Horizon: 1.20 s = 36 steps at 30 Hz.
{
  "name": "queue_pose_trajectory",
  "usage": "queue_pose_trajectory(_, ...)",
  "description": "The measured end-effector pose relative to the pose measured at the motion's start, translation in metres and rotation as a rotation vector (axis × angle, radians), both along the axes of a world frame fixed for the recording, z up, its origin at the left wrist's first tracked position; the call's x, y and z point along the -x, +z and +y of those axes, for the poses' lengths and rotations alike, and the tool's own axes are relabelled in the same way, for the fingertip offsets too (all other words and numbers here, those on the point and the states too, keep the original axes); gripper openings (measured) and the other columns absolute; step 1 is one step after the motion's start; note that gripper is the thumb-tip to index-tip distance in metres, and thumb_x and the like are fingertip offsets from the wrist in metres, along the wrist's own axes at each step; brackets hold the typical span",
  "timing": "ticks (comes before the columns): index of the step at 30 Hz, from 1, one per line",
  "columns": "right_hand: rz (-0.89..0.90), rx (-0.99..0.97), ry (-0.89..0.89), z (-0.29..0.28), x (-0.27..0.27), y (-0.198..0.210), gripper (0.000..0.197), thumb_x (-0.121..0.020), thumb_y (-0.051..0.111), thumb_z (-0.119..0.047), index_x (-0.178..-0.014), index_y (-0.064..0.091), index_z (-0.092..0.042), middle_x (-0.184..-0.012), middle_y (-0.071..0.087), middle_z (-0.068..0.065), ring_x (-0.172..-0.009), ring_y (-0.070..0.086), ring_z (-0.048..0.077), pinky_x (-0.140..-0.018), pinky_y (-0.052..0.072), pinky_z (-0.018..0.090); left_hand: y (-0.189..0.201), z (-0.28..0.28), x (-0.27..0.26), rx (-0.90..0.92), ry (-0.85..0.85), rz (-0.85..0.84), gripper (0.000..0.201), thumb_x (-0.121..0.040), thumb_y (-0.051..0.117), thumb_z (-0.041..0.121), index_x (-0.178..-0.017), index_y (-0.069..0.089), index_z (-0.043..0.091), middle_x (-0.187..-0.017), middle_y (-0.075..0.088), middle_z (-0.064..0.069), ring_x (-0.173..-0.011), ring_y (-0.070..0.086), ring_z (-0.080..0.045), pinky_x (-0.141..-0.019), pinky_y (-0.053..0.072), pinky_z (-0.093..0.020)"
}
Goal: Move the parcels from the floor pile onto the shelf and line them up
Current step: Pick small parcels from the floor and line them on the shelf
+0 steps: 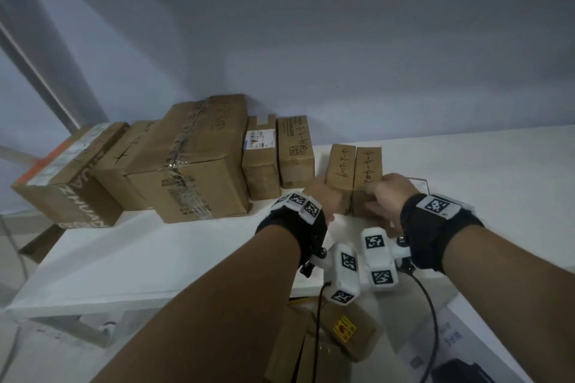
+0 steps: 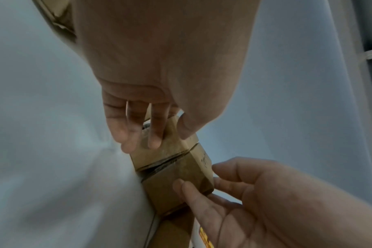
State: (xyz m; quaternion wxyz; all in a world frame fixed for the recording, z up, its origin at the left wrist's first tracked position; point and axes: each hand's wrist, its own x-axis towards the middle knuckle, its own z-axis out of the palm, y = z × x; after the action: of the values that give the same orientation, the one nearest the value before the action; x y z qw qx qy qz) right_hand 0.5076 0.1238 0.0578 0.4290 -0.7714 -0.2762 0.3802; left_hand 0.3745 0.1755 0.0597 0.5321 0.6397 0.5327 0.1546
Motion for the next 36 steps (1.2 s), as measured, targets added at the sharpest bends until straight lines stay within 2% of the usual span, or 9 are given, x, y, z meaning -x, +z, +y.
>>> queue_pose_trajectory(2, -0.048, -0.008, 0.027, 0.017, -0.008, -0.003, 0.028, -0.077, 0.063, -0.004, -0.105, 0.065, -0.003, -0.105, 0.069, 0.012, -0.098, 0.065, 0.029, -0.082, 0.058, 0.04, -0.003, 0.008, -0.003, -0.01, 0.012, -0.023, 0.013, -0.094, 0.05, 0.013, -0.101, 0.054, 0.022, -0.082, 0.056, -0.003, -0.065, 0.056, -0.021, -0.068, 0.057, -0.036)
queue_pose_trajectory(4, -0.042, -0.02, 0.029, 0.029, -0.01, -0.001, 0.021, -0.081, 0.059, -0.002, -0.102, 0.064, -0.002, -0.104, 0.067, 0.015, -0.098, 0.064, 0.031, -0.087, 0.057, 0.044, -0.008, 0.013, -0.004, 0.018, 0.016, -0.065, 0.014, -0.091, 0.049, 0.012, -0.093, 0.053, 0.025, -0.084, 0.059, -0.006, -0.071, 0.057, -0.025, -0.071, 0.054, -0.038)
queue_pose_trajectory(10, -0.023, -0.064, 0.043, 0.068, -0.014, -0.017, 0.033, -0.073, 0.053, -0.011, -0.105, 0.06, -0.011, -0.104, 0.066, 0.014, -0.101, 0.063, 0.033, -0.094, 0.053, 0.05, -0.018, 0.026, -0.005, -0.034, -0.022, -0.202, 0.046, -0.091, 0.053, 0.001, -0.133, 0.043, 0.016, -0.128, 0.058, -0.008, -0.095, 0.057, -0.022, -0.082, 0.05, -0.036)
queue_pose_trajectory(16, 0.031, -0.081, 0.044, 0.093, -0.029, -0.03, 0.038, -0.071, 0.049, -0.011, -0.108, 0.054, -0.013, -0.112, 0.064, 0.02, -0.105, 0.062, 0.038, -0.099, 0.049, 0.055, -0.017, 0.039, -0.008, -0.021, -0.043, -0.19, 0.067, -0.086, 0.058, 0.004, -0.145, 0.034, 0.026, -0.123, 0.044, 0.013, -0.107, 0.055, -0.027, -0.097, 0.049, -0.044)
queue_pose_trajectory(20, 0.111, -0.096, -0.003, 0.089, -0.02, -0.016, 0.024, -0.084, 0.045, 0.0, -0.105, 0.052, -0.01, -0.112, 0.062, 0.023, -0.099, 0.061, 0.035, -0.1, 0.048, 0.051, -0.013, 0.039, -0.009, -0.032, -0.11, -0.139, 0.069, -0.091, 0.056, 0.008, -0.152, 0.029, 0.025, -0.123, 0.044, 0.003, -0.12, 0.049, -0.025, -0.107, 0.043, -0.044)
queue_pose_trajectory(26, 0.208, -0.041, 0.041, 0.088, -0.032, -0.017, 0.032, -0.088, 0.048, 0.005, -0.114, 0.049, -0.015, -0.133, 0.053, 0.023, -0.114, 0.058, 0.036, -0.1, 0.05, 0.05, -0.013, 0.034, -0.005, 0.043, -0.117, -0.091, 0.058, -0.09, 0.059, 0.017, -0.145, 0.041, 0.025, -0.123, 0.056, -0.003, -0.108, 0.056, -0.024, -0.1, 0.048, -0.04)
queue_pose_trajectory(28, 0.272, -0.049, -0.013, 0.075, -0.027, 0.0, 0.048, -0.092, 0.045, 0.005, -0.135, 0.041, -0.016, -0.134, 0.05, 0.02, -0.121, 0.055, 0.036, -0.095, 0.052, 0.043, -0.01, 0.03, 0.001, 0.069, -0.125, -0.042, 0.063, -0.088, 0.06, 0.022, -0.147, 0.038, 0.026, -0.143, 0.046, -0.004, -0.118, 0.055, -0.029, -0.1, 0.049, -0.045)
queue_pose_trajectory(31, 0.335, -0.063, -0.058, 0.049, -0.024, 0.014, 0.062, -0.096, 0.042, 0.003, -0.151, 0.025, -0.018, -0.129, 0.043, 0.016, -0.121, 0.053, 0.037, -0.087, 0.052, 0.038, -0.008, 0.024, 0.013, 0.105, -0.102, -0.031, 0.053, -0.092, 0.058, 0.02, -0.144, 0.044, 0.021, -0.136, 0.053, -0.007, -0.115, 0.058, -0.028, -0.096, 0.052, -0.041)
queue_pose_trajectory(36, 0.226, 0.085, -0.048, 0.0, -0.013, 0.041, 0.027, -0.092, 0.05, -0.006, -0.119, 0.052, -0.003, -0.103, 0.056, 0.015, -0.071, 0.056, 0.027, -0.076, 0.053, 0.041, 0.014, -0.014, 0.049, 0.189, -0.06, -0.139, 0.019, -0.097, 0.049, 0.005, -0.108, 0.064, 0.009, -0.097, 0.063, -0.007, -0.075, 0.06, -0.02, -0.066, 0.047, -0.026)
